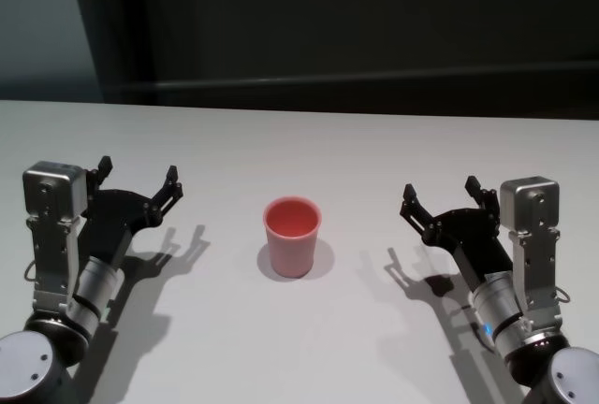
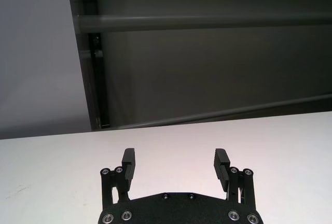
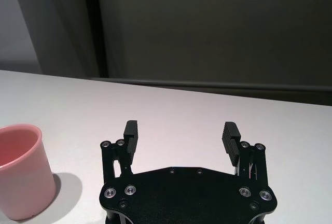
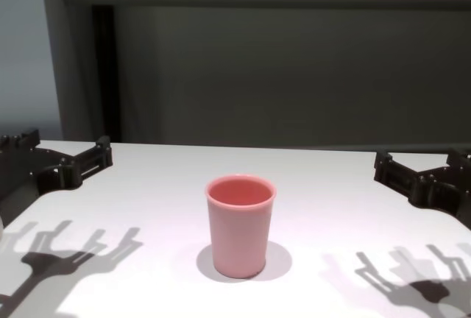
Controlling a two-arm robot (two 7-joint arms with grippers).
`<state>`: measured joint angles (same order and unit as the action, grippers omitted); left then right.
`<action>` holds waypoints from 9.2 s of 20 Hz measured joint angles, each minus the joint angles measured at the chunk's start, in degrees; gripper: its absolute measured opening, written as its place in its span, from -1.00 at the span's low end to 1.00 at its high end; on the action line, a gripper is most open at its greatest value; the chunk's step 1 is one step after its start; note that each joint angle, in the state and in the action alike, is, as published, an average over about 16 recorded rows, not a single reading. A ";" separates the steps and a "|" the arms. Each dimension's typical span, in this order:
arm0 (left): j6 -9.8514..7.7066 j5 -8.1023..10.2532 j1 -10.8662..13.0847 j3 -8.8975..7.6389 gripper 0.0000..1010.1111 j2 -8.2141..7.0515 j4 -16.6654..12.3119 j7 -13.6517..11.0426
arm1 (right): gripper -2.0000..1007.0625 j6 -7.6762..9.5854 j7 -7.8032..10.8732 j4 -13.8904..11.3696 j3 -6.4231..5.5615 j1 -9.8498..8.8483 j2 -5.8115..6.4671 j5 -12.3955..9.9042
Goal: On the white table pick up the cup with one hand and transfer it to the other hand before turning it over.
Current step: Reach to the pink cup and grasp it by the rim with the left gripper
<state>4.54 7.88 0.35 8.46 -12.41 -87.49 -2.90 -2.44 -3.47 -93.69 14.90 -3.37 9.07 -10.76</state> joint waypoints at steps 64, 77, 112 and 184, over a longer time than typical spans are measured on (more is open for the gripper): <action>-1.69 -10.88 -14.86 8.79 0.98 -26.15 -7.81 -33.91 | 0.99 0.00 0.00 0.00 0.00 0.00 0.00 0.00; 1.66 -18.82 -27.73 19.33 0.98 -31.23 -7.63 -46.39 | 0.99 0.00 0.00 0.00 0.00 0.00 0.00 0.00; 18.60 -31.96 -49.32 41.50 0.98 -23.16 1.70 -63.88 | 0.99 0.00 0.00 0.00 0.00 0.00 0.00 0.00; 22.43 -37.01 -57.88 54.06 0.98 -15.80 15.23 -62.02 | 0.99 0.00 0.00 0.00 0.00 0.00 0.00 0.00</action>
<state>26.97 -29.13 -57.53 62.52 -28.21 -72.26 -64.92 -2.44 -3.47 -93.69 14.89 -3.37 9.07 -10.76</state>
